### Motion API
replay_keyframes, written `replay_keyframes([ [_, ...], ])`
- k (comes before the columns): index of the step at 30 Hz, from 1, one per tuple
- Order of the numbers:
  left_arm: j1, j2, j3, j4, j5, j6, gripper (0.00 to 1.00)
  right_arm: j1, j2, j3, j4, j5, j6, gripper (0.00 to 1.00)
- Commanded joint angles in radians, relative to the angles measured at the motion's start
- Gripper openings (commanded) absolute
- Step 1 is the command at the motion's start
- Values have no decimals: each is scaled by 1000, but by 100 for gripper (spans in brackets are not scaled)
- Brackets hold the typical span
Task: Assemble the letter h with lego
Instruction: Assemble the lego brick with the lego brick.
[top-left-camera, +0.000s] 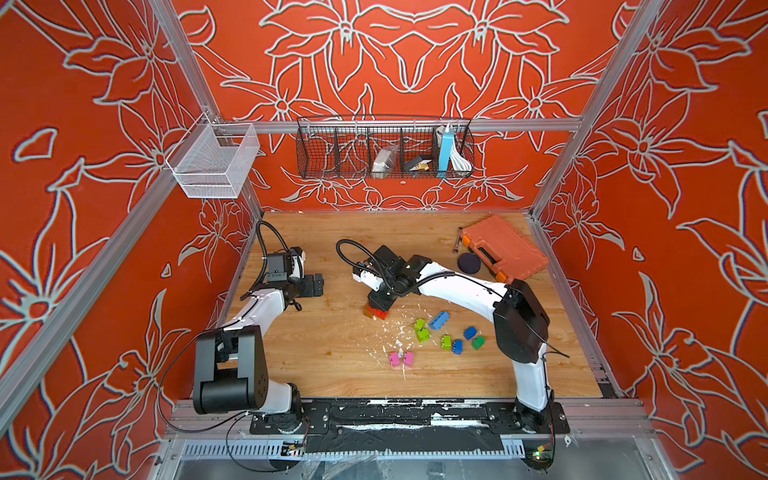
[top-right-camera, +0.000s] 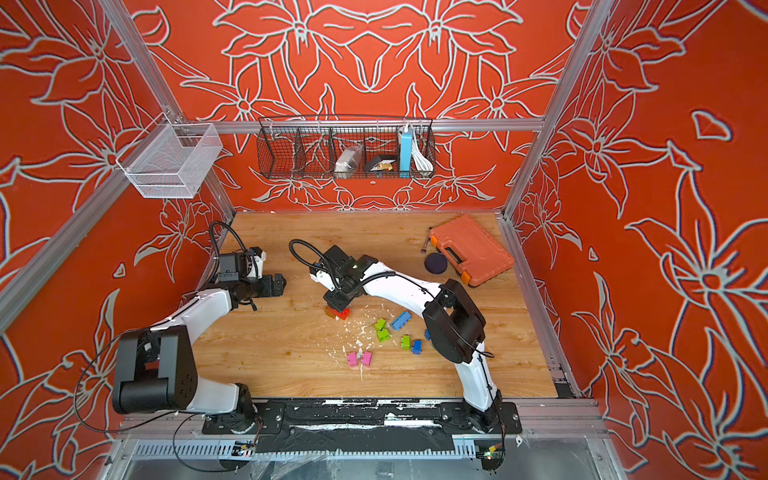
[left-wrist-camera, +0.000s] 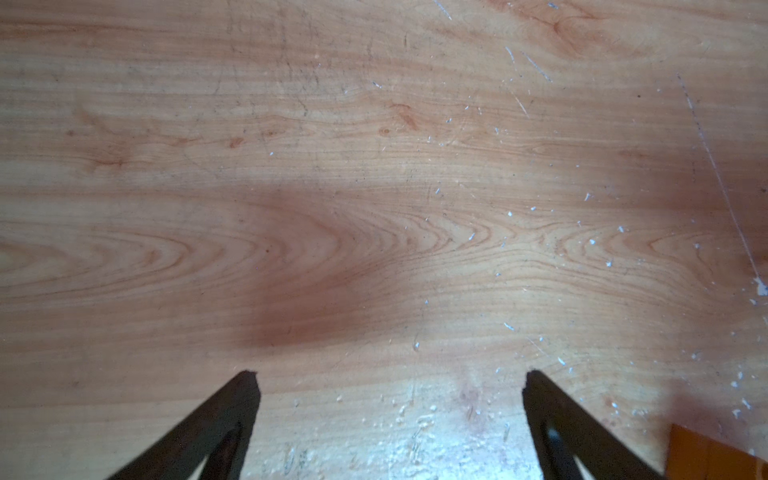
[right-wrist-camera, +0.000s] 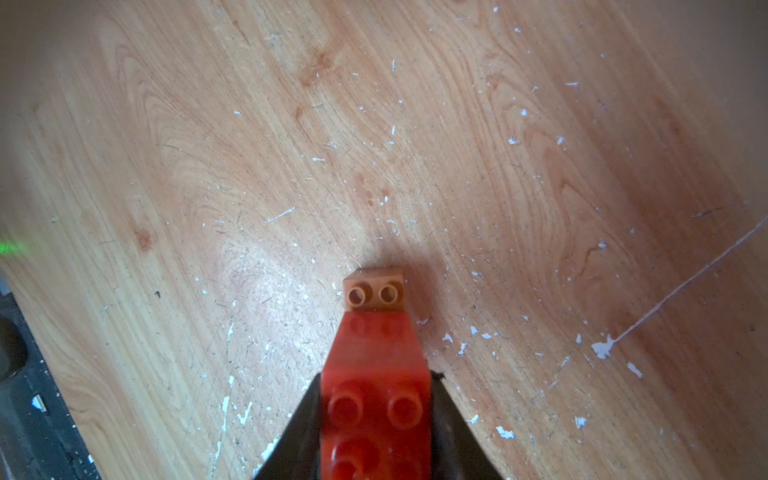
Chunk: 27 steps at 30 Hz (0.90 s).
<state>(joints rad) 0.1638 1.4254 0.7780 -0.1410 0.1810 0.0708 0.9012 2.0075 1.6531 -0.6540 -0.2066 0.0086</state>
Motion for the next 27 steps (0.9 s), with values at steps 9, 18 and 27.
replay_keyframes([
  [9, 6, -6, 0, -14, 11, 7, 99, 0, -24, -10, 50, -23, 27, 17],
  [18, 6, -5, 1, -17, 17, 6, 100, -1, -19, -20, 52, -28, -24, 17],
  [27, 6, -6, 2, -19, 18, 7, 100, -1, -9, -33, 50, -55, -71, 17],
])
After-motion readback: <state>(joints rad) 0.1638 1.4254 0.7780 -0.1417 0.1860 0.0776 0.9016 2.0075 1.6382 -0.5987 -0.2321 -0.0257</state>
